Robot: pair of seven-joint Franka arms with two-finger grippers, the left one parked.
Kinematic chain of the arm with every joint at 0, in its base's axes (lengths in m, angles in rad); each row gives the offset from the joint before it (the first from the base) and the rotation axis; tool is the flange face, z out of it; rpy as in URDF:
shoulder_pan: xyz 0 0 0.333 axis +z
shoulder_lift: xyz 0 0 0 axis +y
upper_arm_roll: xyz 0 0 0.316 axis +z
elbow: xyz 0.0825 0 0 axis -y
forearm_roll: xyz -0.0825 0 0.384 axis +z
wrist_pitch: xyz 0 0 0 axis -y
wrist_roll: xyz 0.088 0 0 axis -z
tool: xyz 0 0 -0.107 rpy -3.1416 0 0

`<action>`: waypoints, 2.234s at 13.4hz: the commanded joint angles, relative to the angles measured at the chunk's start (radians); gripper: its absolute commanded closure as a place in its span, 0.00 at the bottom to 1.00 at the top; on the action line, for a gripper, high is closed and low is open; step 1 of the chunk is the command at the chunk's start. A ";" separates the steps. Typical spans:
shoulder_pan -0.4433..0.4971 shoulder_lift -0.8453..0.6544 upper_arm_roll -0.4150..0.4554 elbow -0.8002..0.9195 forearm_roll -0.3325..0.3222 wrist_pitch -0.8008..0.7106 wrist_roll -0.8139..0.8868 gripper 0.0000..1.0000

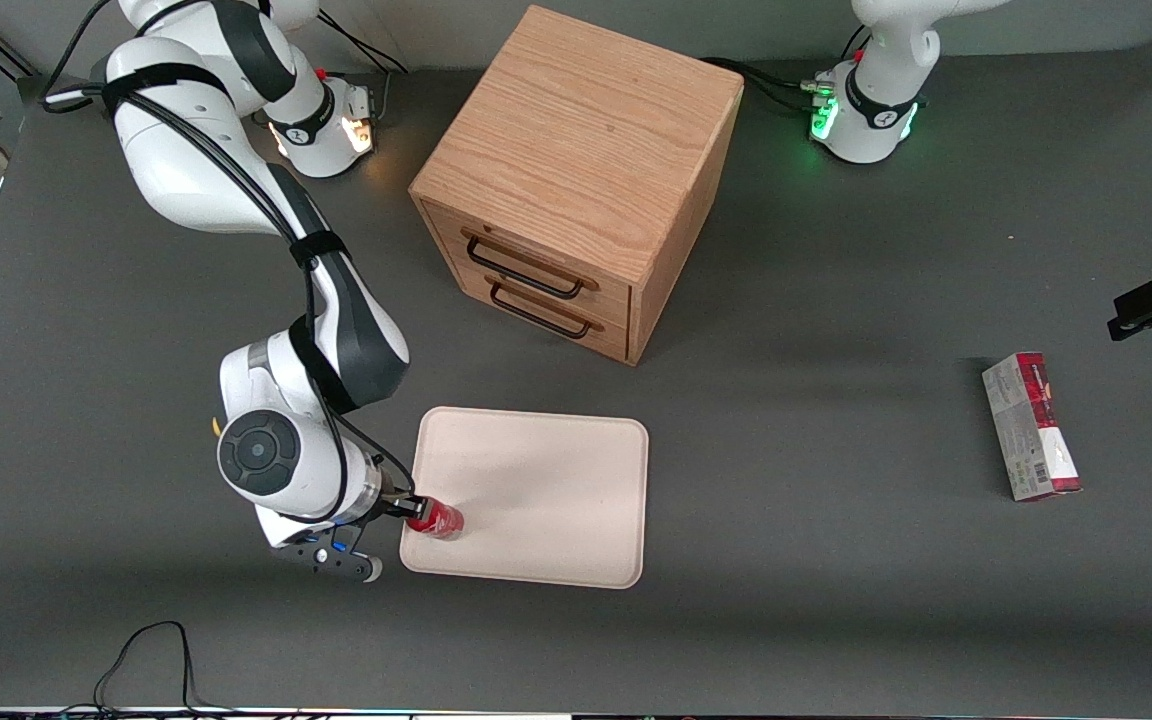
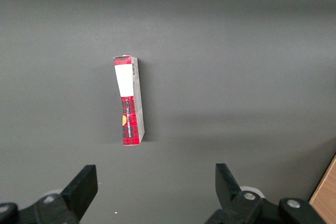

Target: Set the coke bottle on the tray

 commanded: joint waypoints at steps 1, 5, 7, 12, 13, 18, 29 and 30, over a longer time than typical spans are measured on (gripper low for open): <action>0.010 0.013 0.000 0.032 -0.021 0.000 0.029 0.00; 0.010 0.013 0.000 0.032 -0.022 0.000 0.030 0.00; 0.010 0.013 0.000 0.031 -0.022 0.000 0.031 0.00; 0.008 -0.003 0.009 0.038 -0.016 0.000 0.135 0.00; 0.008 -0.003 0.011 0.043 -0.015 0.001 0.189 0.00; 0.007 -0.039 0.011 0.041 -0.012 0.006 0.276 0.00; -0.094 -0.217 0.006 -0.038 0.011 -0.316 -0.185 0.00; -0.111 -0.258 0.004 -0.090 0.011 -0.319 -0.225 0.00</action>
